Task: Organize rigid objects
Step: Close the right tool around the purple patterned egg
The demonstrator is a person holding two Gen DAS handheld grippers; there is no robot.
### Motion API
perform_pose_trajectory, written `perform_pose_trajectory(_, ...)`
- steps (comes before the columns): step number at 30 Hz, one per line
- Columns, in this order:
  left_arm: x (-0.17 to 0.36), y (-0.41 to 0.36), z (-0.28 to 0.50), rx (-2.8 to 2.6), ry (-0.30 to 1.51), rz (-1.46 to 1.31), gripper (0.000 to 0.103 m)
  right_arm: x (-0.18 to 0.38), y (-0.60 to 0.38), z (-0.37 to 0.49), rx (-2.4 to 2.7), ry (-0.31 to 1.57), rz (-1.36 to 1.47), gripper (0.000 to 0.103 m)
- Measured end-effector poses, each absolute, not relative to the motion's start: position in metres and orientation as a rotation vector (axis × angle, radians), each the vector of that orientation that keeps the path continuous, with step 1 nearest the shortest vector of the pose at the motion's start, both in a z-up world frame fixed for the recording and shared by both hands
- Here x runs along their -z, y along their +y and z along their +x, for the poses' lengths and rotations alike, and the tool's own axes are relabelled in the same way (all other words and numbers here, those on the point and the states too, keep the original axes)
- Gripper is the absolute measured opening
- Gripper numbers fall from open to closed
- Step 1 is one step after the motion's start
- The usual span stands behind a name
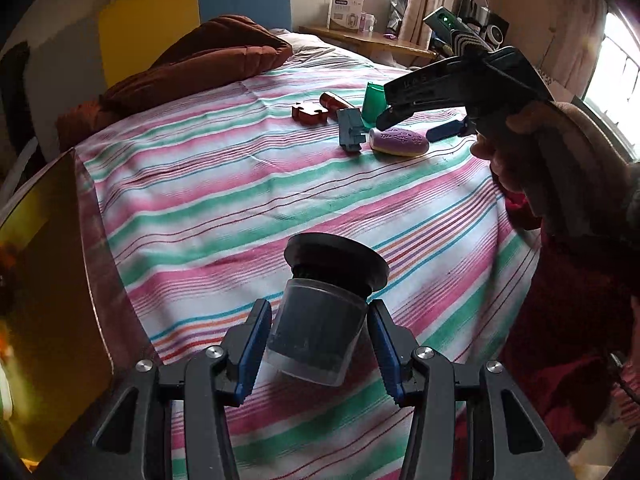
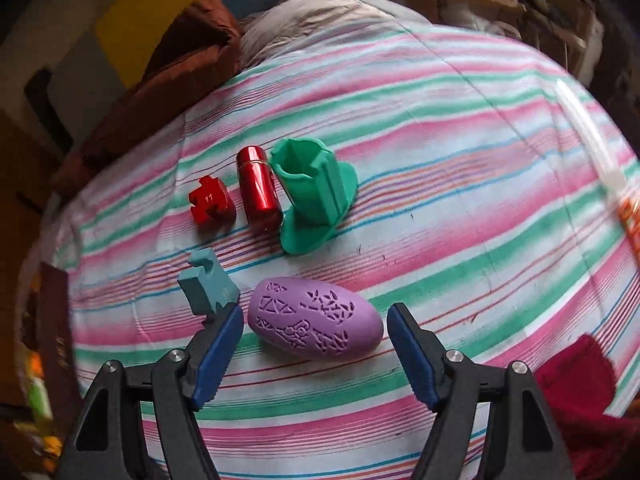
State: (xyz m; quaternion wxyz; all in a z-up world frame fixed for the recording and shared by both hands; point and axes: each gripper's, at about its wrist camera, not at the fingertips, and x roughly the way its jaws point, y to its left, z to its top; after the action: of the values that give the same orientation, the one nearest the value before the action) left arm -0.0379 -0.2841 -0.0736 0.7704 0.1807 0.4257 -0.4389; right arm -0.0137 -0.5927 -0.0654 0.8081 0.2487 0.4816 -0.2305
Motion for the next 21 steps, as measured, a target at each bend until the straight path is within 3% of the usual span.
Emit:
perform_pose_trajectory(5, 0.074, -0.280, -0.037, 0.953, 0.927, 0.371, 0.050, 0.056, -0.589, -0.012, 0.489, 0.964, 0.466, 0.079)
perform_pose_trajectory(10, 0.074, -0.279, -0.038, 0.947, 0.930, 0.366, 0.050, 0.067, -0.578, 0.001, 0.410, 1.044, 0.444, 0.081)
perform_pose_trajectory(12, 0.074, -0.278, -0.038, 0.944, 0.933, 0.362, 0.050, 0.070, -0.577, 0.003, 0.357, 1.068, 0.490, 0.077)
perform_pose_trajectory(15, 0.074, -0.276, -0.038, 0.939, 0.935, 0.361, 0.050, 0.078, -0.582, 0.002, 0.331, 1.114, 0.570, 0.059)
perform_pose_trajectory(21, 0.074, -0.276, -0.038, 0.933, 0.933, 0.359, 0.051, 0.078, -0.584, -0.002, 0.391, 1.115, 0.548, 0.058)
